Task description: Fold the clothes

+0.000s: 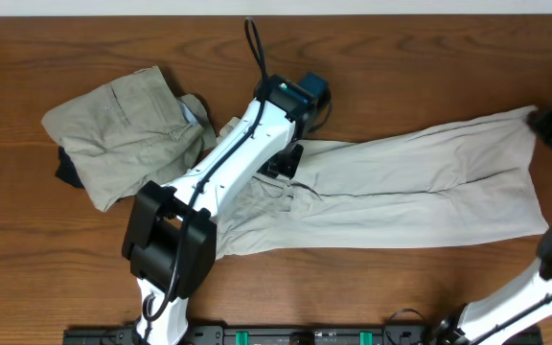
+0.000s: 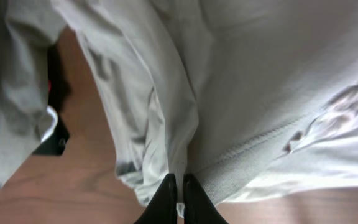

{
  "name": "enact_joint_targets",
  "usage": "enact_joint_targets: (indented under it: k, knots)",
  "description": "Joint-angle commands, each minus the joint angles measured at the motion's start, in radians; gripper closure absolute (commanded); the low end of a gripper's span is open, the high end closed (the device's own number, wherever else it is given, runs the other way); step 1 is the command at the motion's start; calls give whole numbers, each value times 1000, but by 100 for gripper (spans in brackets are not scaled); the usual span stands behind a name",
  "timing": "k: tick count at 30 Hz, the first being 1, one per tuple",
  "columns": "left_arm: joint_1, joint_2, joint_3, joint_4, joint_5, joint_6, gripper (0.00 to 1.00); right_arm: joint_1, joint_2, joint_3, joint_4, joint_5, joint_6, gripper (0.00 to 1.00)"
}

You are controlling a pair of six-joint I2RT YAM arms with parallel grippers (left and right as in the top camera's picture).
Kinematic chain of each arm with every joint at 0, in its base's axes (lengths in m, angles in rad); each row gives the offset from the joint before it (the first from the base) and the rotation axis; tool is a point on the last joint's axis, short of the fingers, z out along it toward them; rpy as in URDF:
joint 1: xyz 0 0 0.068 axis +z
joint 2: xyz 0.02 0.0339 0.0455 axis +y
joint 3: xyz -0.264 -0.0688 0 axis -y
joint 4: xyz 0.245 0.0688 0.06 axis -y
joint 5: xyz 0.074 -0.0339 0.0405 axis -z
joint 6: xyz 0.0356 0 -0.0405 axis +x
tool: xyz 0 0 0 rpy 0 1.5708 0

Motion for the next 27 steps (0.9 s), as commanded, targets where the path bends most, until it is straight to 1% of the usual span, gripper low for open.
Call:
enact_joint_targets:
  k: [1, 6, 13, 17, 22, 27]
  knots:
    - [17, 8, 5, -34, -13, -5, 94, -16, -90, 30, -42, -25, -71, 99]
    - [35, 8, 5, -73, -12, -5, 94, -20, -138, 30, -153, -18, -72, 99]
    - [42, 8, 5, -161, -12, 3, 94, -20, -157, 30, -381, 97, -70, 99]
    - [42, 8, 5, -191, -12, 14, 94, -26, -157, 30, -507, 208, -22, 99]
    - [42, 8, 5, -235, -11, 29, 94, -43, -157, 30, -638, 432, 46, 99]
    - [42, 8, 5, -262, -11, 57, 93, -45, -157, 30, -679, 471, 46, 99]
